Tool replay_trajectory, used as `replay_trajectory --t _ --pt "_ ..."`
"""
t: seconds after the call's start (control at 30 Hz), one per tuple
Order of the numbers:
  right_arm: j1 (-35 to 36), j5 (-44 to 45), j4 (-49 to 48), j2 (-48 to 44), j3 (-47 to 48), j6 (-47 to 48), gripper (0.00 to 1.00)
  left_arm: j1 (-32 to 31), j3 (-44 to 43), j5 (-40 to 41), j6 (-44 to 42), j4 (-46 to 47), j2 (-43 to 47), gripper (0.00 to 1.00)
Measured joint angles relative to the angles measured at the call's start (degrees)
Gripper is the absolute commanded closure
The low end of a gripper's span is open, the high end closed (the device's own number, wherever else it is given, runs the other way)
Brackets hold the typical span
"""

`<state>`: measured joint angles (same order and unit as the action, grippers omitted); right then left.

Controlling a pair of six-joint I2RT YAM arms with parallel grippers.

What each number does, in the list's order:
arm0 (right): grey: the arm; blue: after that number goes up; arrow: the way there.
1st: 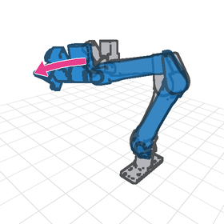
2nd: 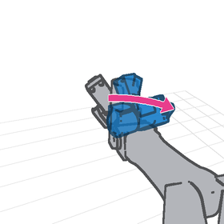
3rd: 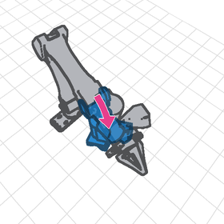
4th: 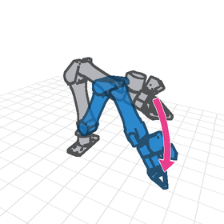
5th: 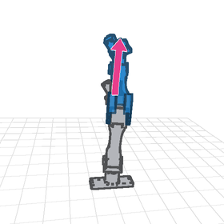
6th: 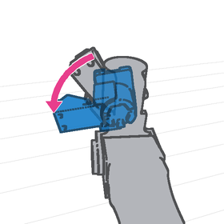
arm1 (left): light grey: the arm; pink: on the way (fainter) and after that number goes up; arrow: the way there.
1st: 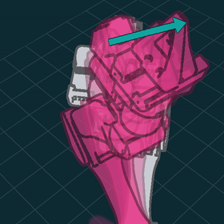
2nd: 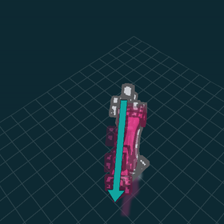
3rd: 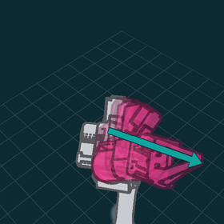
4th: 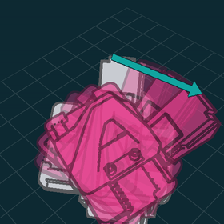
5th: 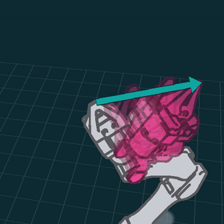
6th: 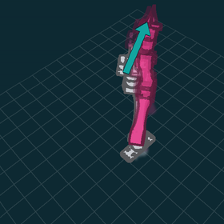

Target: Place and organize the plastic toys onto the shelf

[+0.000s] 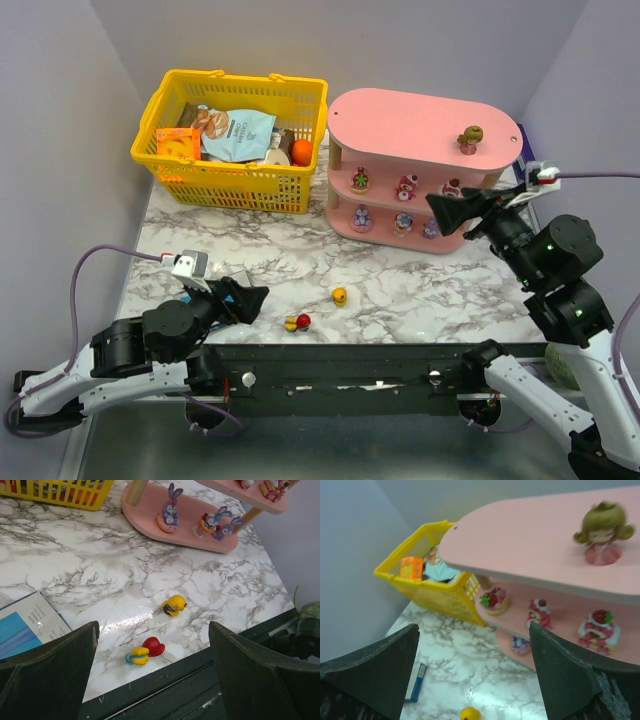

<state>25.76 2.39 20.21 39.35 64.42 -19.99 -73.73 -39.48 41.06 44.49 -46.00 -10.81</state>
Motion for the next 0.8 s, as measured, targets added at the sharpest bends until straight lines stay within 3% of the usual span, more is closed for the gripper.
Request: replay_trajectory --t 0.3,0.47,0.6,0.8 --pt "0.02 -18.64 -6.16 -1.97 -16.15 -5.25 0.0 0.0 0.09 -0.2 0.11 0.0 0.04 0.01" --pt "4.28 -20.41 -11.98 -2.54 -27.65 -6.67 0.05 -0.02 0.31 -0.2 0.39 0.02 0.28 0.01" --pt "18.64 -8.57 -14.38 -0.35 -33.81 -8.59 0.08 -0.02 0.52 -0.2 0.61 -0.04 0.17 0.01" --pt "36.89 16.11 -18.69 11.06 -33.83 -15.82 0.16 -0.17 0.52 -0.17 1.11 -0.11 -0.44 0.01"
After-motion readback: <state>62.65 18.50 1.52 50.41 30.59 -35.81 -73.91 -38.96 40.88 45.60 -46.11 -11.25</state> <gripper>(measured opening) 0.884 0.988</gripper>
